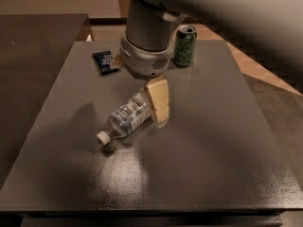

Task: Place blue plastic bottle upright

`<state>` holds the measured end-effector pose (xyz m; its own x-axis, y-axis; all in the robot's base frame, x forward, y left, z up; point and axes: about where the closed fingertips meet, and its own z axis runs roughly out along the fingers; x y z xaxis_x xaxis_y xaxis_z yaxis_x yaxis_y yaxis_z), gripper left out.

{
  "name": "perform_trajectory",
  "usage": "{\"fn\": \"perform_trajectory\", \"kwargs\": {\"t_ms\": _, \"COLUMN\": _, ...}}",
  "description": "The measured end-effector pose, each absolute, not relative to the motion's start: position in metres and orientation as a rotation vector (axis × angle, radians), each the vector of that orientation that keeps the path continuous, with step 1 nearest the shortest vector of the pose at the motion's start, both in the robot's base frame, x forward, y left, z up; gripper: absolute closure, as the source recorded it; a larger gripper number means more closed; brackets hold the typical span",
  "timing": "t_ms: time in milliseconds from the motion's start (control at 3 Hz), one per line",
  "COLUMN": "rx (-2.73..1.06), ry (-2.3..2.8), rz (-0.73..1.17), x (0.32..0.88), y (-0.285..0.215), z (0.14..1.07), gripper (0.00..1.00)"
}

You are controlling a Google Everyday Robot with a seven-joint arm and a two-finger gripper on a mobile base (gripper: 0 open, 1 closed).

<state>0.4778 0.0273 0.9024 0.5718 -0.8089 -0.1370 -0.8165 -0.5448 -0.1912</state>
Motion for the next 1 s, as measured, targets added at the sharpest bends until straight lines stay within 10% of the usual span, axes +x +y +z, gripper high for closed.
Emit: {"fn": "perform_trajectory", "kwargs": {"t_ms": 1000, "rx": -2.805, "ry": 1.186, "rz": -0.021, "x": 0.469, "y": 0.044, "z": 0.848, "gripper": 0.08}}
